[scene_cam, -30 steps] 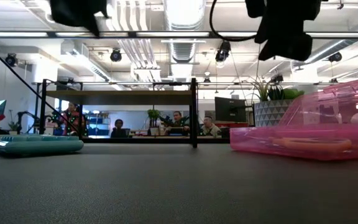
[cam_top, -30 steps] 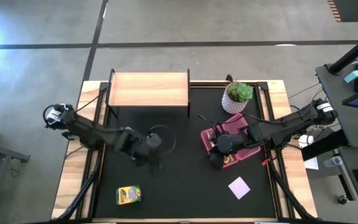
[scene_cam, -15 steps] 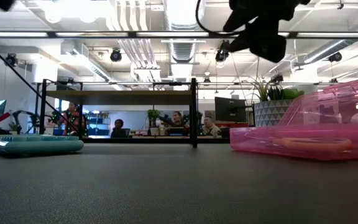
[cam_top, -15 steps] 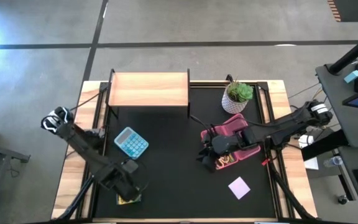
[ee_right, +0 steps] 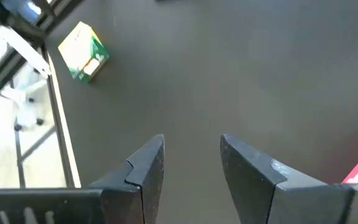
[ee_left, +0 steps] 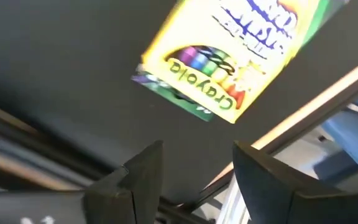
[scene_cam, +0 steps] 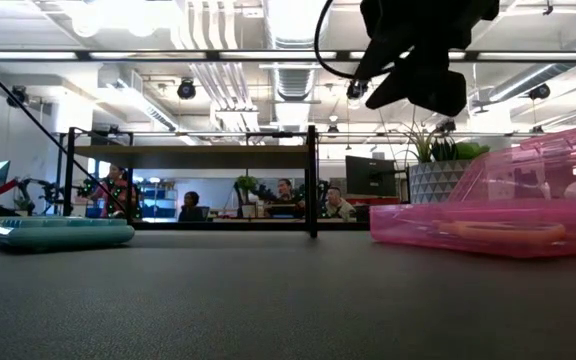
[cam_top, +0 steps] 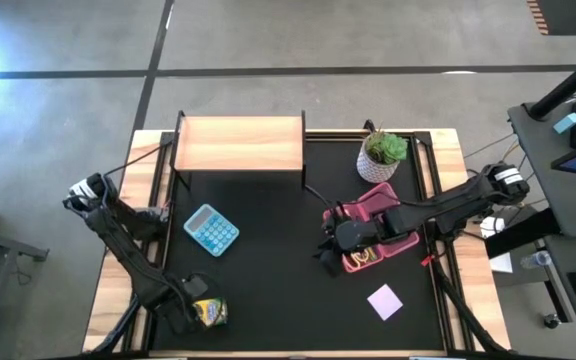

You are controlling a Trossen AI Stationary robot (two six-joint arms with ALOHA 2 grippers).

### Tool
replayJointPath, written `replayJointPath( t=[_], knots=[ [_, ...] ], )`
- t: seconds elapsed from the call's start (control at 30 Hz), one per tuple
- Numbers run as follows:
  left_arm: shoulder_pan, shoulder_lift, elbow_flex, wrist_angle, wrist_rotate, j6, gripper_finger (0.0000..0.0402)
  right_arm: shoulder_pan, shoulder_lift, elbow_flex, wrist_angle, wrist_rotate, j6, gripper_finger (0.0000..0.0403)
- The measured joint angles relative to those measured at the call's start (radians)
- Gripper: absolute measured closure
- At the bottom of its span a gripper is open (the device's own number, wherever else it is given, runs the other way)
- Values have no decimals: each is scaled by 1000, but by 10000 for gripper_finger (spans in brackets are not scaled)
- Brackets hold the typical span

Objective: Pack school essentials
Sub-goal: Put the yellow crayon box into pink supply box

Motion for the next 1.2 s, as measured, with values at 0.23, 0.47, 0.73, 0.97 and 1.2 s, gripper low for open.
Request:
replayJointPath(
  t=[0.23, 0.47, 0.73, 0.97, 1.2],
  knots=[
    [-16, 0, -88, 107, 0, -3, 228, 0, -27, 0, 3, 48, 16, 257],
    [-17, 0, -138, 115, -9, 1, 228, 0, -34, 0, 1, 55, 22, 257],
    [5, 82, -145, 147, -12, 5, 228, -3, -37, 0, -4, 64, 15, 257],
    [63, 135, -118, 219, -53, 6, 228, -7, -40, 0, -4, 73, 2, 257],
    [174, 139, -88, 258, -243, 124, 228, -16, -40, 0, -4, 73, -10, 257]
  ],
)
